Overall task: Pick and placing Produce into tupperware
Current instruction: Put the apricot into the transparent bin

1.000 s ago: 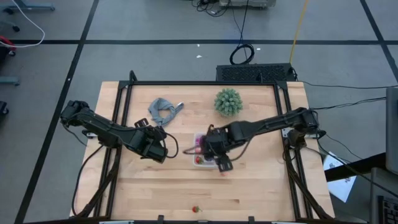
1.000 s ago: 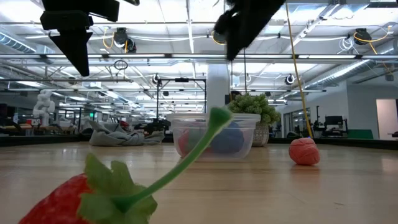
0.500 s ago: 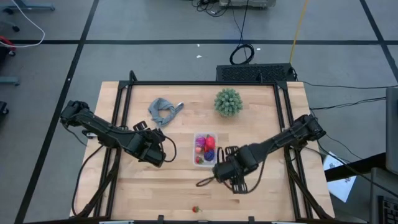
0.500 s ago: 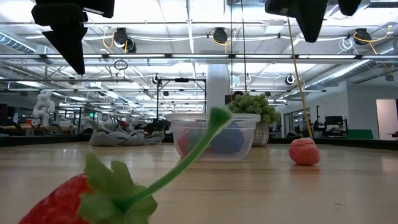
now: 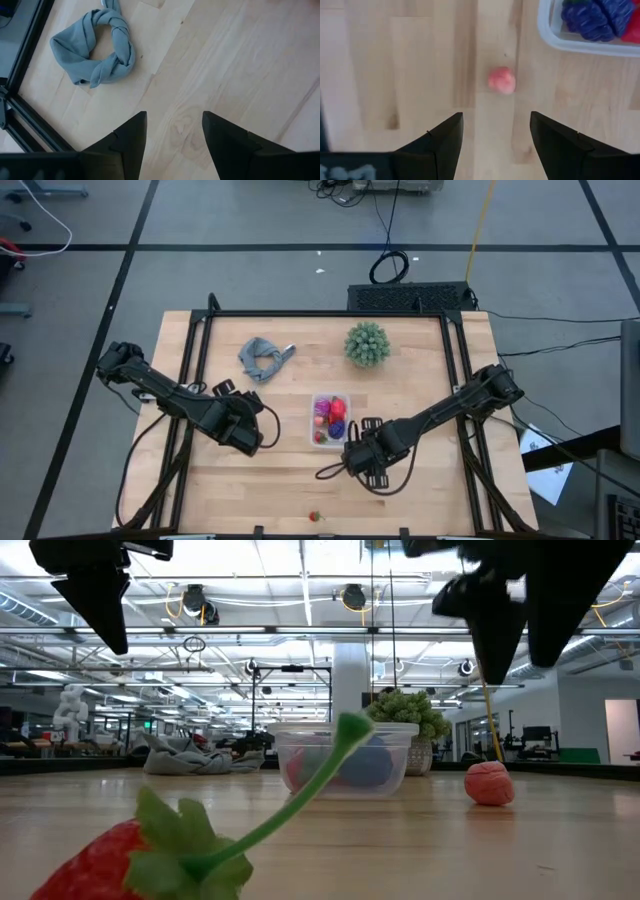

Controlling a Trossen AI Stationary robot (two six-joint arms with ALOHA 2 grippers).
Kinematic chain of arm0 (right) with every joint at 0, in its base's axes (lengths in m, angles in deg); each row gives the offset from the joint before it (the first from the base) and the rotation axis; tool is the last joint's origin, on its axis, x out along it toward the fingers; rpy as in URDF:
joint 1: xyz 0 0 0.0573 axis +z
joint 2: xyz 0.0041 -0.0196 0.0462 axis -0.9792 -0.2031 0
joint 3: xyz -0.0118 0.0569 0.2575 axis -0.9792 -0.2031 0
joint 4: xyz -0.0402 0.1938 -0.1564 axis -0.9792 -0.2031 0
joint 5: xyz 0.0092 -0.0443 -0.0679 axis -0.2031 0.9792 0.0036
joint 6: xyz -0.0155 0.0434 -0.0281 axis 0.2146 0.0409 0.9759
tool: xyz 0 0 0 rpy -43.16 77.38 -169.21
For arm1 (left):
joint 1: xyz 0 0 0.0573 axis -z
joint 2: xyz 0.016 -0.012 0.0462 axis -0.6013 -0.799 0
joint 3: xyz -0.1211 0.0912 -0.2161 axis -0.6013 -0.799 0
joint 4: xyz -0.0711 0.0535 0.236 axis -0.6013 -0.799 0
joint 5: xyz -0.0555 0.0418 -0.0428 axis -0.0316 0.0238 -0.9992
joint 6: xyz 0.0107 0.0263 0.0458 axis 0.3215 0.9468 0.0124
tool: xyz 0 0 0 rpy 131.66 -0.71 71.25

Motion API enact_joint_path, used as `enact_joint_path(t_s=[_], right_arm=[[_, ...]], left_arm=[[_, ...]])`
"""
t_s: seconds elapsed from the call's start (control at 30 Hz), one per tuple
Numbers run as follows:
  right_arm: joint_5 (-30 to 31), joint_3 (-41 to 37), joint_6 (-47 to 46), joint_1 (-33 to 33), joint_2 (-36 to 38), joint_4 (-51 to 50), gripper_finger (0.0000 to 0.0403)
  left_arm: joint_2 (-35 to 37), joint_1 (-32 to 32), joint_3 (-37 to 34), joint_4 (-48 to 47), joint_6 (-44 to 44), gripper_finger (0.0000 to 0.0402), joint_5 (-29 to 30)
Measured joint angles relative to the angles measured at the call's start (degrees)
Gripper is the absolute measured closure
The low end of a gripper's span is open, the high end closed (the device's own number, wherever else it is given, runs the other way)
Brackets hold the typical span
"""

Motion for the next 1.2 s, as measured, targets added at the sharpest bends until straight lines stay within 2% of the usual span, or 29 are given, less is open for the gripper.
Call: enact_joint_path(t_s=[0.4,1.2], right_arm=[[-0.03,-7.15,1.41,-1.02,-0.02,8.23,0.0183],[-0.29,-13.24,3.23,-2.87,-0.02,18.10,0.0183]], left_arm=[[0.00,0.01,0.00,0.00,-0.02,0.0204,0.35],[0.00,0.01,0.00,0.00,-0.10,0.0204,0.29]])
